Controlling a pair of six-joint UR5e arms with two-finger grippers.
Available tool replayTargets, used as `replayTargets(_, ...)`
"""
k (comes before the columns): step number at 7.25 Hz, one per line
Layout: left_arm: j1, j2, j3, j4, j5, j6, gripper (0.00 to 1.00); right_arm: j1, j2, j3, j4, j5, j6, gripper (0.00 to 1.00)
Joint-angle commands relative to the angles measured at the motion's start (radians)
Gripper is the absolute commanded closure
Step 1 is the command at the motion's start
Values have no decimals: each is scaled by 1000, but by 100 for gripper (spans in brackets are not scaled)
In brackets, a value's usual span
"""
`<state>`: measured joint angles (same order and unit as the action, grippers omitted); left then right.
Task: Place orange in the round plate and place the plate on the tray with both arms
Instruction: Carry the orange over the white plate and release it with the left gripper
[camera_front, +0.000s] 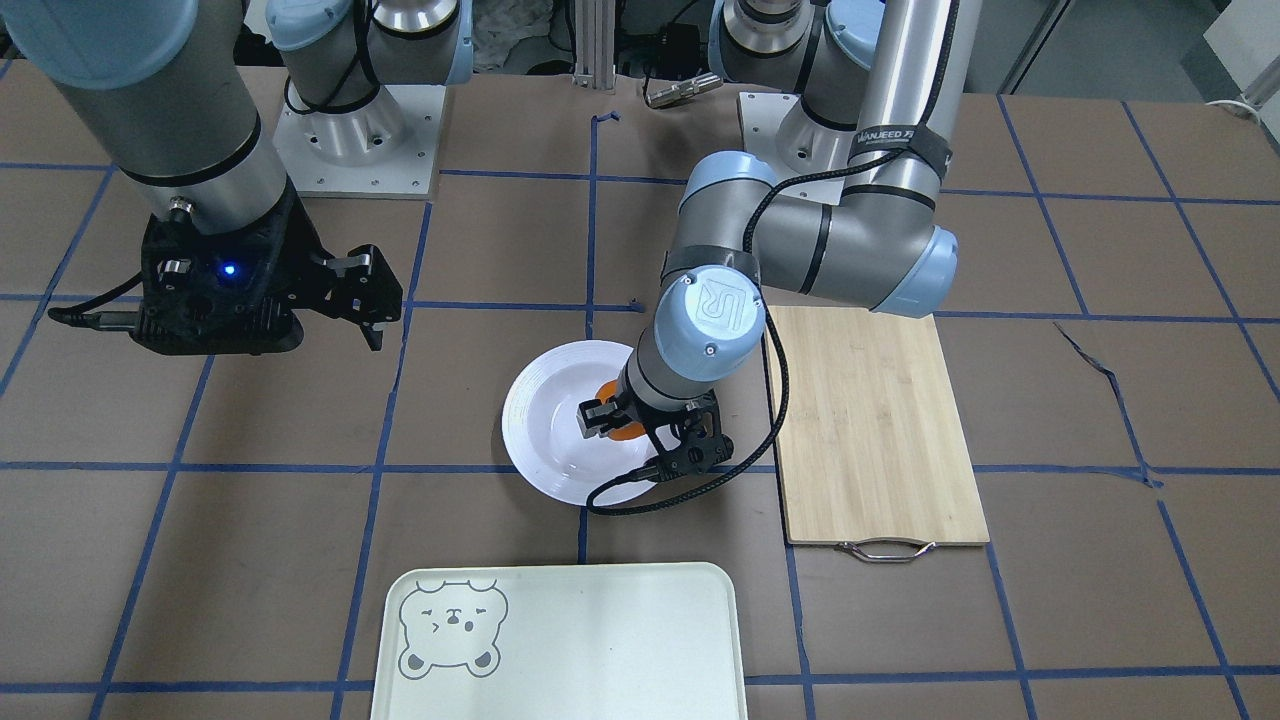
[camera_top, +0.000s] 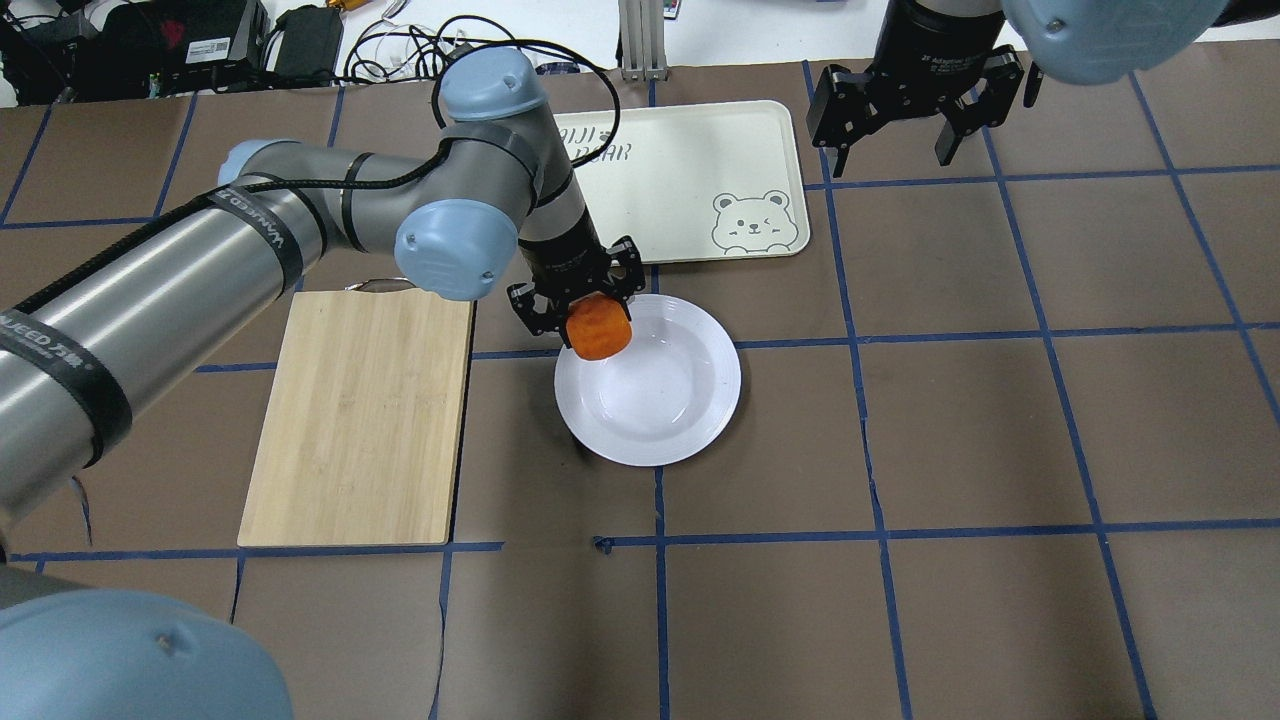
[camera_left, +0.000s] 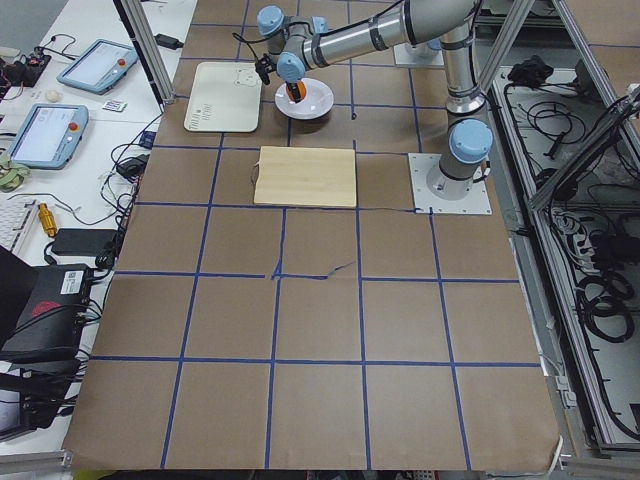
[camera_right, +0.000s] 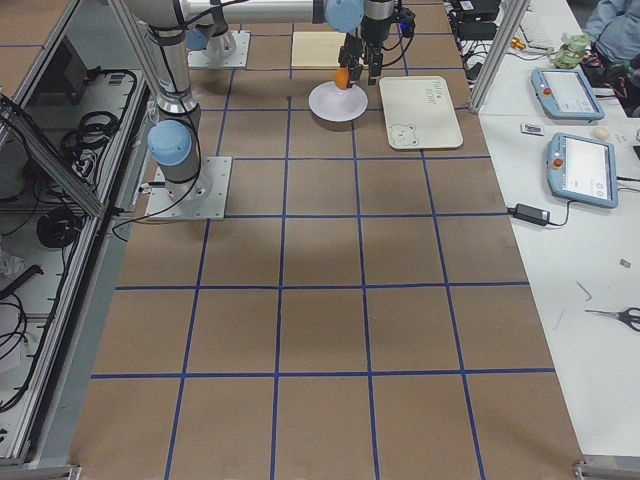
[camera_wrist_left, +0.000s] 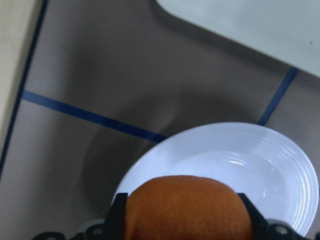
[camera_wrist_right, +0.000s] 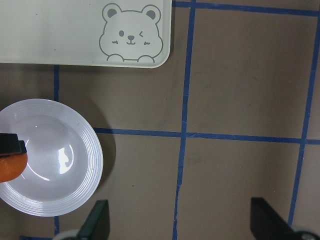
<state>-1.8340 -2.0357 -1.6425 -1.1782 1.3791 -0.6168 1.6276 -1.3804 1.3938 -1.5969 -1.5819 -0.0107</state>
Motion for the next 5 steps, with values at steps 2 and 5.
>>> replayTargets(2, -28, 18, -8, 75, 3, -32, 0, 0, 0, 2, 0, 0, 0, 0)
replayTargets(5, 117, 95, 117, -156, 182, 200, 0, 0, 0, 5, -2, 5, 0, 0)
